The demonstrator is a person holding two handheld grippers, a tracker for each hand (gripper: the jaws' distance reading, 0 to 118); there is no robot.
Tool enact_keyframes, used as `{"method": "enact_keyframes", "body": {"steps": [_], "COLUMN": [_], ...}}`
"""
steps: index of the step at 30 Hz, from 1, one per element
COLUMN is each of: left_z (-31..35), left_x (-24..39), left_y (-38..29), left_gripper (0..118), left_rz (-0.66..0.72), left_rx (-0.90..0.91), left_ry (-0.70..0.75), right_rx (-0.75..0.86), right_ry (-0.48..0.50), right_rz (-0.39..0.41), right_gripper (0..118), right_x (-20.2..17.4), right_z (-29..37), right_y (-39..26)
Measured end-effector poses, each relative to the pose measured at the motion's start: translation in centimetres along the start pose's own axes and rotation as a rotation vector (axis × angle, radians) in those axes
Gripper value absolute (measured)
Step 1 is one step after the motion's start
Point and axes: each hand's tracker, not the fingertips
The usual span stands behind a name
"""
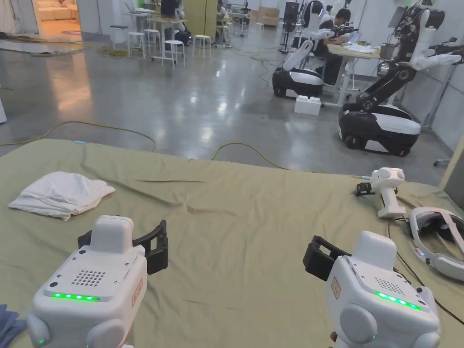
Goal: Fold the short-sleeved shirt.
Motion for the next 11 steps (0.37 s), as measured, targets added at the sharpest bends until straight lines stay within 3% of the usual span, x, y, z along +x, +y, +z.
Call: {"method": "enact_keyframes", "body": {"steps": [5,11], "left_z": [0.02,-0.03], "left_x": [0.02,-0.13], "left_y": [-0.05,-0.18], "left_gripper": [78,78], "left_rz": [-0.008,-0.012], "left_rx": [-0.003,-0.007], "left_ry": [-0.006,-0.006], "right_rx": [0.008,-0.018], "right_ry": [-0.024,-0.008], "right_rz": [0.026,-0.003], "right_gripper": [106,107], "right_x": [-0.11,0.78], "right_z": [-0.09,-0.28], "right_y": [-0.18,0.15]}}
